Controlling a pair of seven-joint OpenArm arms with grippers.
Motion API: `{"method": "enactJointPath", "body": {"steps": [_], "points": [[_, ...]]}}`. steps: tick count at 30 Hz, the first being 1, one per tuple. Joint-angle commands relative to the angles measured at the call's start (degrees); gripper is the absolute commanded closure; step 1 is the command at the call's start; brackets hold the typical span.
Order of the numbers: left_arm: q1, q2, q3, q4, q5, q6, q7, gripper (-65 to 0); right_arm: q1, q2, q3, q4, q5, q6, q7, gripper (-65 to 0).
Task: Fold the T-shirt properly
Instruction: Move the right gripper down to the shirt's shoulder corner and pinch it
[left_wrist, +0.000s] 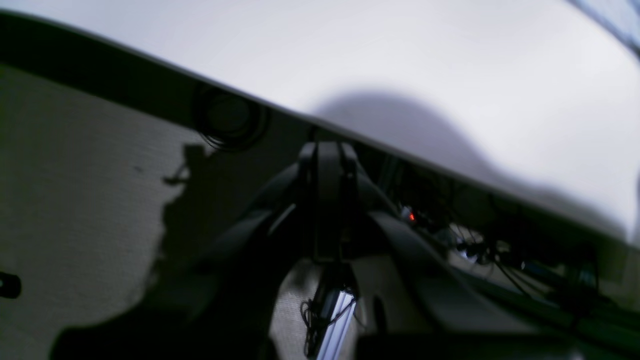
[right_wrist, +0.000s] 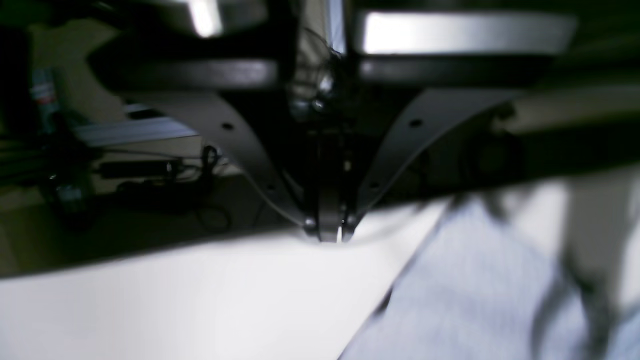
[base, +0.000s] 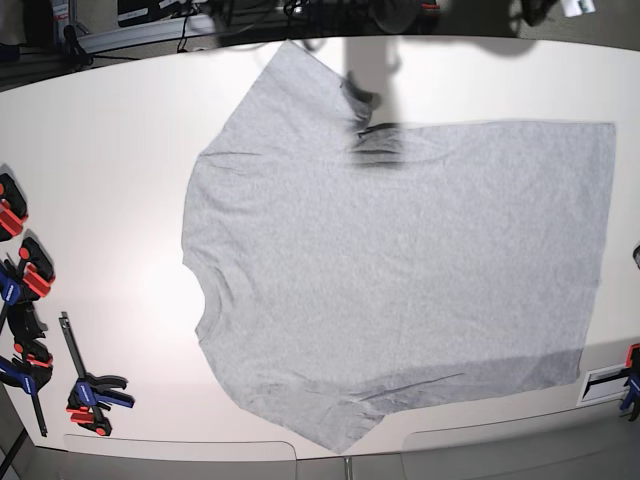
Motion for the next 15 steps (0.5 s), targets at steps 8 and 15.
{"method": "enactJointPath", "body": {"steps": [8,15], "points": [[0.9,-0.4,-9.3,2.0,-8.0,-9.7,-1.4,0.0,3.8,-0.4,6.6,11.9,12.1,19.1,-12.2,0.0],[0.1,-0.4,-11.4,2.0,-7.8,-10.2,-1.3,0.0,11.2,-6.1,14.7,12.2,25.1,33.6,-20.3,0.0]]}}
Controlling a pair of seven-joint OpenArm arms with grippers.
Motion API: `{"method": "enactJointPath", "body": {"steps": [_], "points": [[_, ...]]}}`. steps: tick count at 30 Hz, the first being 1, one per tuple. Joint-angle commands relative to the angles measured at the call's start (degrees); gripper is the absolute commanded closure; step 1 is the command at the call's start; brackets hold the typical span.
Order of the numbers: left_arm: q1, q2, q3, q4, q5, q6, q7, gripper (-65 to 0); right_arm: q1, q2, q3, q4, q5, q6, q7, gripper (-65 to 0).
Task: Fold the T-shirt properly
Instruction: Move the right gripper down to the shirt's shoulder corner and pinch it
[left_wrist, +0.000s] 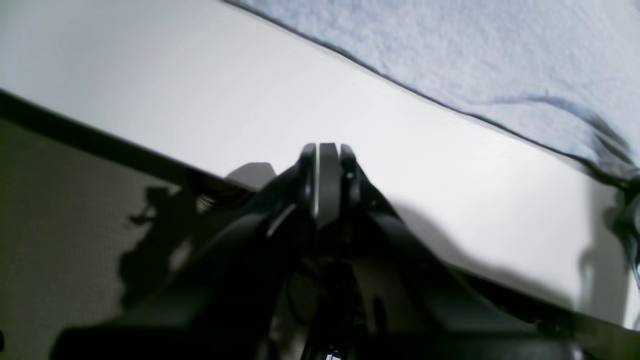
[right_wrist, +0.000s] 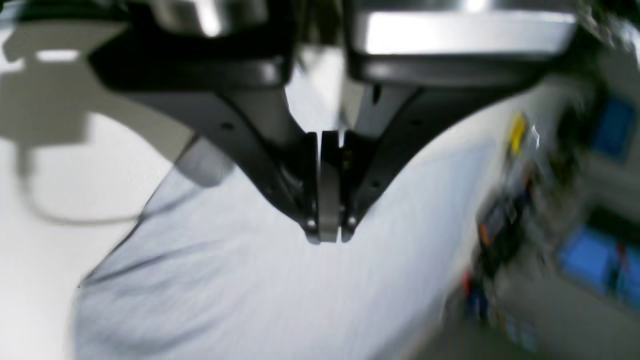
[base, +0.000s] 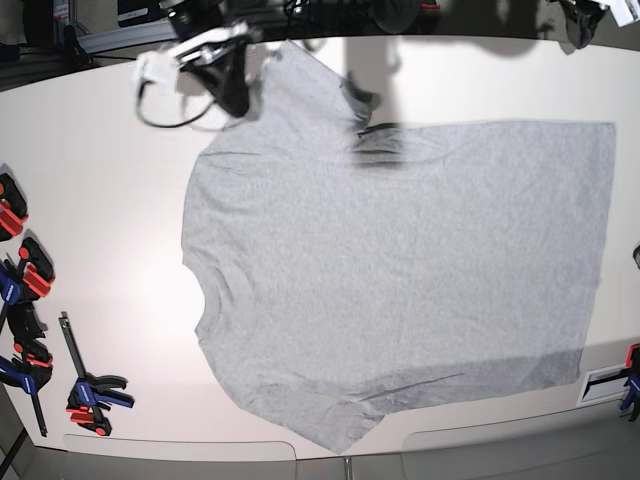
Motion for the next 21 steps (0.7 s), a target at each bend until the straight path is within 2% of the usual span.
{"method": "enactJointPath", "body": {"steps": [1,5,8,11,12,14,18,21], "points": [[1.1,-0.3,-0.6,0.7,-0.3,-0.4,-1.3,0.0,0.2,-0.7,1.2,1.0,1.4,1.2,0.9,0.0],[1.0,-0.3,-0.6,0.7,-0.3,-0.4,-1.3,0.0,1.9,-3.0,5.9,1.0,3.5,1.1,-3.0,0.0],[0.8,-0.3,-0.6,0.7,-0.3,-0.3,-1.3,0.0,2.1,-3.7,8.9,1.0,3.4,0.7,-3.7,0.0],[0.4,-0.3,-0.6,0.7,-0.3,-0.4,-1.3,0.0,2.1,-3.7,10.3,0.9,2.3,-1.6,-6.4,0.0],[0.3,-0.3,-0.6,0.7,-0.3,-0.3,-1.3,0.0,2.1,-3.7,10.3,0.9,1.6,-3.2,-7.5,-1.4],[0.2,-0.3,-0.6,0.7,-0.3,-0.4,-1.3,0.0,2.1,-4.1,10.1,0.9,1.5,-5.9,-9.3,-9.1],[0.2,-0.3,-0.6,0.7,-0.3,-0.4,-1.3,-1.2,2.1,-5.6,10.1,0.9,1.1,-6.7,-11.8,-21.5],[0.1,-0.3,-0.6,0.7,-0.3,-0.4,-1.3,-5.3,2.3,-5.7,9.2,0.9,-3.5,-6.7,-12.3,-22.8]]}}
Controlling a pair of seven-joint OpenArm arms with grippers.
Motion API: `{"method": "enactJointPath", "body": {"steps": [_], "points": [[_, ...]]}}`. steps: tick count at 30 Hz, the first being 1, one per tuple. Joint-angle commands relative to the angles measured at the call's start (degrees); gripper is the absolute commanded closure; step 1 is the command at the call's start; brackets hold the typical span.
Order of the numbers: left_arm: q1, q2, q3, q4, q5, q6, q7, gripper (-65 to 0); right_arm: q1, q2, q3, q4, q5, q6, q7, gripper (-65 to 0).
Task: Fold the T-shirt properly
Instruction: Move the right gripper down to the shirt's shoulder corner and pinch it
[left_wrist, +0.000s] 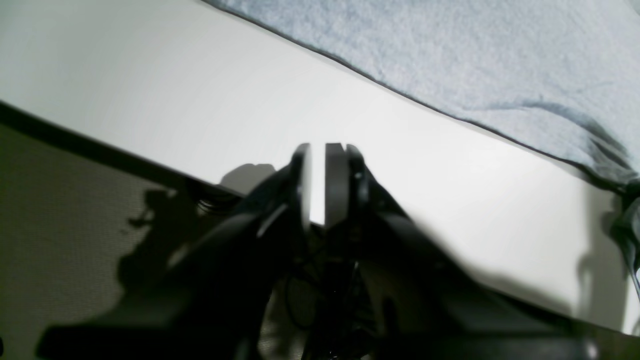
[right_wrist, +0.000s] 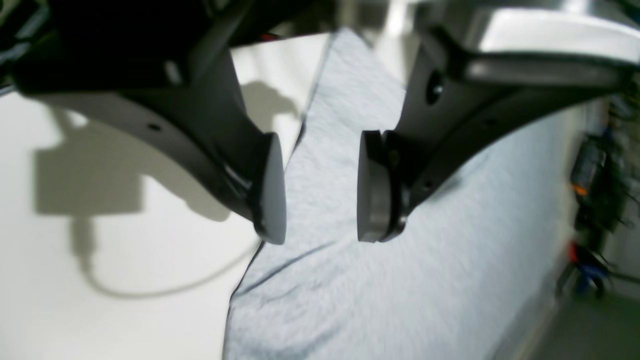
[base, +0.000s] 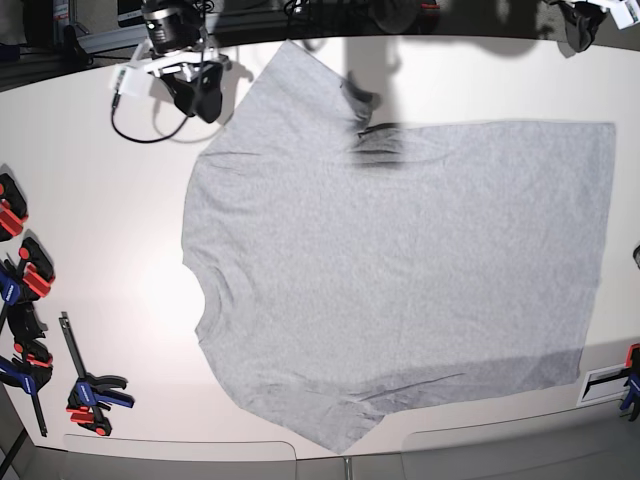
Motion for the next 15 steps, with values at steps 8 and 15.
{"method": "enactJointPath", "body": {"steps": [8,15], "points": [[-0.2,-0.4,-0.6,0.7,-0.4,-0.4,-0.9,-6.8,2.1,-1.1,-5.0,-1.4,-3.3,0.3,-2.4,-22.8],[-0.9,-0.4,-0.6,0.7,4.1,-0.4,-0.9,-6.8,4.0,-2.5,-5.1,-8.3,1.0,0.4,-3.0,-22.8]]}}
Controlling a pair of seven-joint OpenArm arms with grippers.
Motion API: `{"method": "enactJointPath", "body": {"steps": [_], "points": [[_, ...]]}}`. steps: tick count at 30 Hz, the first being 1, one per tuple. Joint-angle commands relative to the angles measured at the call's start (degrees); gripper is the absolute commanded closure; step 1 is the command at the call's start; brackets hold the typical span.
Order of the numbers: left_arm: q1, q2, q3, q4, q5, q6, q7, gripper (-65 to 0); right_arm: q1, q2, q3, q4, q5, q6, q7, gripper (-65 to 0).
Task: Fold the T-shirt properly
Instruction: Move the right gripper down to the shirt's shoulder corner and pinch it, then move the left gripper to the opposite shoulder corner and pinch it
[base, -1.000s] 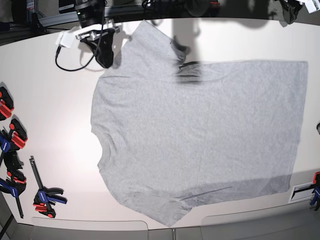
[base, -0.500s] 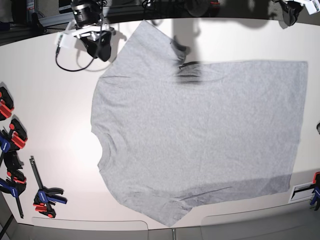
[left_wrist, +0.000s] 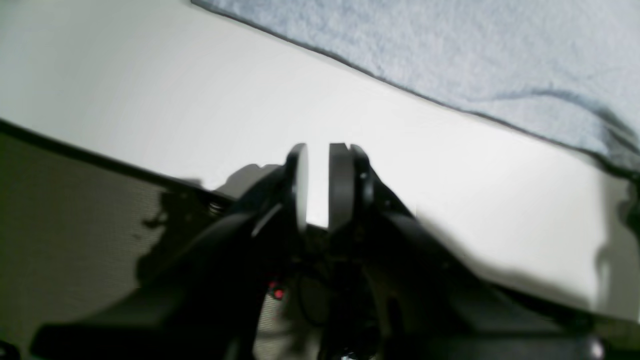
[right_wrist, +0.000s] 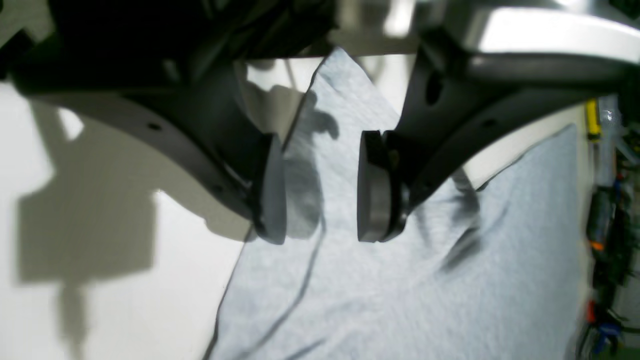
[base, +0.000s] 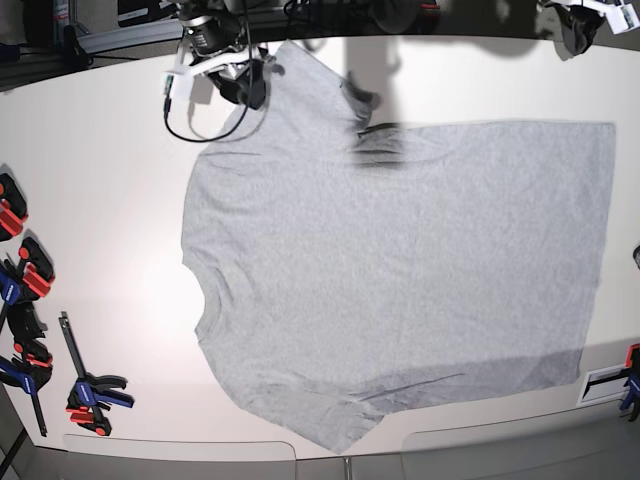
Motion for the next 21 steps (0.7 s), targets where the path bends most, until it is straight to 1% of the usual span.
{"method": "enactJointPath", "body": {"steps": [1,5,9,11,13,21], "points": [[0.8,-0.5,-0.6,0.7,-0.5,-0.4,-1.3,-6.8,-0.4,0.0,0.0,0.1,1.7,0.8,1.0,-22.8],[0.7,-0.5,-0.6,0.7,-0.5,-0.4,-1.3,-7.5,-0.3,0.0,0.0,-3.3,6.9,0.9,1.0,-22.7],[0.7,-0.5,-0.6,0.7,-0.5,-0.4,-1.3,-15.1,0.3,0.0,0.0,-6.8,10.3,0.9,0.7,-22.7],[0.5,-0.5,-0.6,0.7,-0.5,-0.4,-1.3,-18.6,0.7,0.0,0.0,-8.1,10.4,2.2,0.7,-22.7],[0.5,-0.5,-0.6,0.7,-0.5,-0.4,-1.3,-20.4,1.0,0.0,-0.2,-8.7,10.5,3.4,0.6,-22.7],[-0.7,-0.5,-0.6,0.8,-0.5,-0.4,-1.3,-20.5,1.4,0.0,-5.1,-8.7,9.8,3.5,0.6,-22.7]]}}
